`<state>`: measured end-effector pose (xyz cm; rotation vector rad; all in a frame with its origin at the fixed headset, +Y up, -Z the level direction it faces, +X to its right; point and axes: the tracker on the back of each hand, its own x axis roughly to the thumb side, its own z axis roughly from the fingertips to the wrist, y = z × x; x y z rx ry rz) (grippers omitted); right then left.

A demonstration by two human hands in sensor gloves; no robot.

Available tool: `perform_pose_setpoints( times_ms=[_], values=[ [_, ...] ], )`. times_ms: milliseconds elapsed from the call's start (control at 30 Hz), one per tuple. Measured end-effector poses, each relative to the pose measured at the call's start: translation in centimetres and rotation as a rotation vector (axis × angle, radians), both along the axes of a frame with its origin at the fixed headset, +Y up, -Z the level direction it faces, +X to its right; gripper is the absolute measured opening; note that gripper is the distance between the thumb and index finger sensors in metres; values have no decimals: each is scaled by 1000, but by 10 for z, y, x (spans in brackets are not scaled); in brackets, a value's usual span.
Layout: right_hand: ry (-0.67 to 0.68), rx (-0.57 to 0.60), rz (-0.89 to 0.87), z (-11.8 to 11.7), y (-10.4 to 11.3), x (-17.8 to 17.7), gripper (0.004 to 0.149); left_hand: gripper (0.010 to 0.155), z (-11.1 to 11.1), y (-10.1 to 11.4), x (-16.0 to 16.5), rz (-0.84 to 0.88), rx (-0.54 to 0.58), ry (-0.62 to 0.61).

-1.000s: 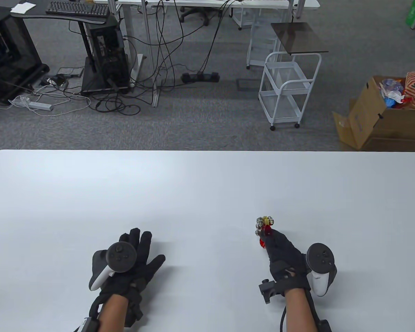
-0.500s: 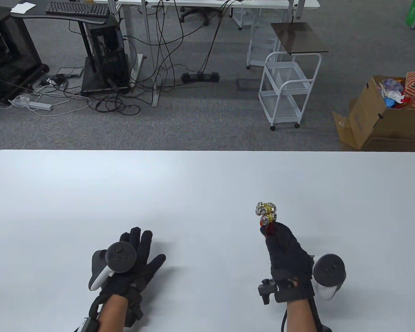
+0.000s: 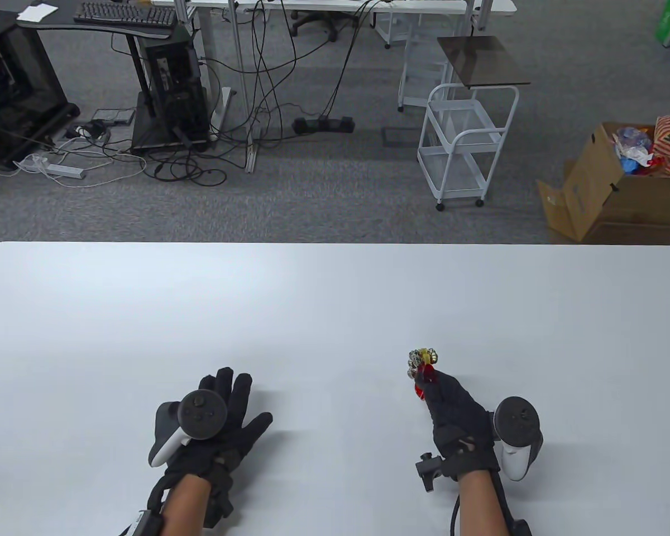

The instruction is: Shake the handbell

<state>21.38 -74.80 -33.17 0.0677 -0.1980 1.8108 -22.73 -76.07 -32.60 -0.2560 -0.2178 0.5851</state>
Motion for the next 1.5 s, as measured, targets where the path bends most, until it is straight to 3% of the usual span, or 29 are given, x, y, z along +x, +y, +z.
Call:
perform_pose_setpoints(
  times_ms=[167,233,267,400,467,500,567,633,700,800,1000,1233,1400,1500],
  values=[
    [24,-61,30,-2,-6,-5,46,86,0,0,0,1,-1,1],
    [51,-14,41,3,5,-14,46,86,0,1,1,2,-4,-2],
    [42,55,22,9,17,-17,46,86,0,1,1,3,-2,-3],
    [88,632,-35,70,117,-28,46,86,2,6,-1,12,25,0],
    [28,686,-38,79,128,-21,45,86,3,8,-2,13,33,5],
    [10,617,-34,70,121,-15,45,86,3,8,-2,12,33,5],
    [-44,407,10,41,87,-7,45,86,3,8,-1,16,29,3],
    [-90,98,58,12,32,2,46,86,4,8,2,12,27,-7],
    [-127,9,77,6,8,4,46,86,4,9,4,8,30,-11],
    [-94,71,109,8,22,0,46,86,5,11,4,9,41,-17],
    [-76,89,126,13,22,-13,46,86,6,11,4,19,35,-17],
    [61,116,641,13,22,-87,45,85,7,14,6,14,47,-20],
    [103,176,1112,13,13,-153,43,85,7,14,4,16,43,-14],
    [106,195,1232,13,6,-177,43,84,7,14,4,15,46,-16]
  ],
)
